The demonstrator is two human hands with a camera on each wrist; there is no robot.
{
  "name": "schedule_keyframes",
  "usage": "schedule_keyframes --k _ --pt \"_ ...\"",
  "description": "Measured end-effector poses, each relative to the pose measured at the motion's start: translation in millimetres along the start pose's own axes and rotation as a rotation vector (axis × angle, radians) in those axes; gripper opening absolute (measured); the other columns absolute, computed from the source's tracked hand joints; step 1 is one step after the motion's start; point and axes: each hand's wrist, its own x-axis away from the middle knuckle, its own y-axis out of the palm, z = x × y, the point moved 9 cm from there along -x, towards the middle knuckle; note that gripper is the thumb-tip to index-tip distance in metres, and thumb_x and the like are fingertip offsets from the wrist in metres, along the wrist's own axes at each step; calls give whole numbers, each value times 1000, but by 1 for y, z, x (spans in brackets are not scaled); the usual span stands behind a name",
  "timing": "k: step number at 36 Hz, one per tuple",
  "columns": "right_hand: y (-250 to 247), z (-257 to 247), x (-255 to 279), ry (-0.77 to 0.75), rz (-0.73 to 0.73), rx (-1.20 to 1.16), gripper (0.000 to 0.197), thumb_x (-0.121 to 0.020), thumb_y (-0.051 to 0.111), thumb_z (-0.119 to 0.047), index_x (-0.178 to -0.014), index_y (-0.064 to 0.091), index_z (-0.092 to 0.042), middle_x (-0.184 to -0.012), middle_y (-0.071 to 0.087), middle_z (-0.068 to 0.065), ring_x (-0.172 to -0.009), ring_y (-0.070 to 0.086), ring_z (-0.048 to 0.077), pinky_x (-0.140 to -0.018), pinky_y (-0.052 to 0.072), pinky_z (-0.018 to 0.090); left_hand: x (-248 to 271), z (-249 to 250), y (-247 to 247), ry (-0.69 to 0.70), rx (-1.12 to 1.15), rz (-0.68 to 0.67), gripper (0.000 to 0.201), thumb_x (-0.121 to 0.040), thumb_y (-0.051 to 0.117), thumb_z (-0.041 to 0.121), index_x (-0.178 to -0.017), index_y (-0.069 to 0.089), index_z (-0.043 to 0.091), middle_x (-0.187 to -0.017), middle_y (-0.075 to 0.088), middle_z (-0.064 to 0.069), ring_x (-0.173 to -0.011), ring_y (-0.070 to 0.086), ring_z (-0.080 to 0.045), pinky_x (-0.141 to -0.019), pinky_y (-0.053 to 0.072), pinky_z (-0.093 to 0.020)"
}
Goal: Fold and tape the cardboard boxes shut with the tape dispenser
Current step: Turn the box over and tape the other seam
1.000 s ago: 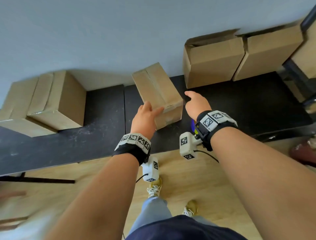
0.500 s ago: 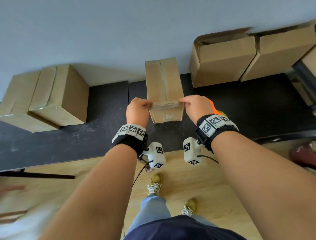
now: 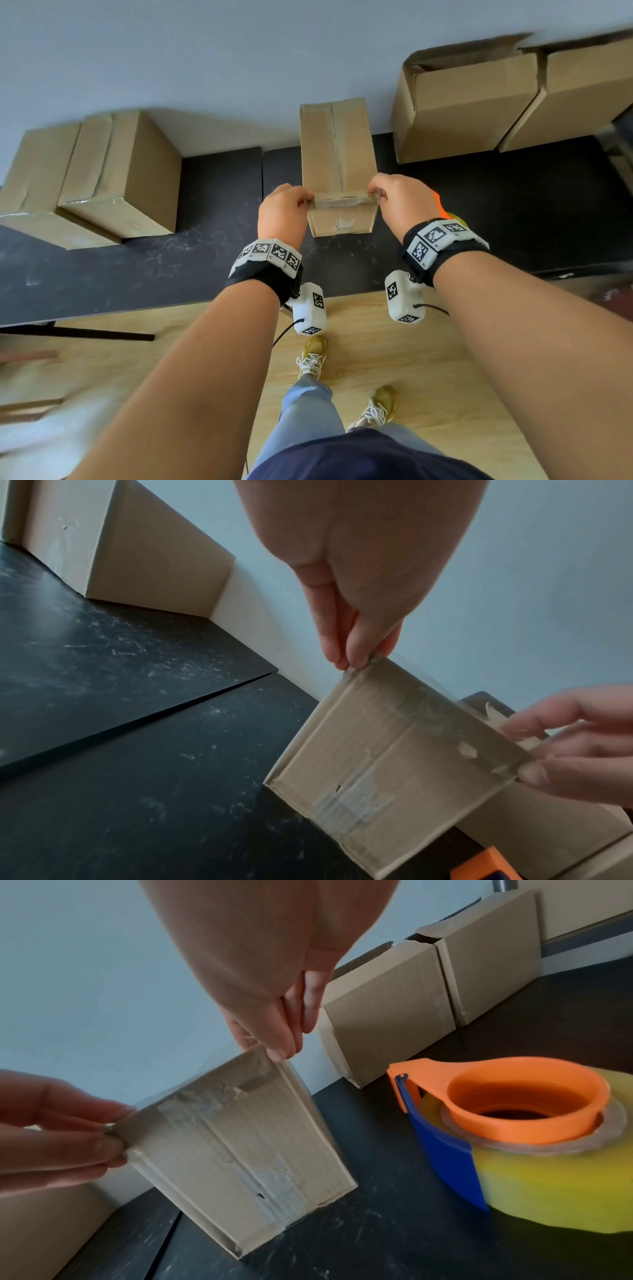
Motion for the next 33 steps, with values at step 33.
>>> schedule_keyframes --k 33 --pt "1 -1 2 75 47 -83 25 -97 56 -31 -92 72 -13 -88 66 3 -79 56 17 -67 34 26 9 15 1 133 -161 -9 30 -99 51 32 -97 73 11 -85 59 -5 -71 58 -22 -70 52 -38"
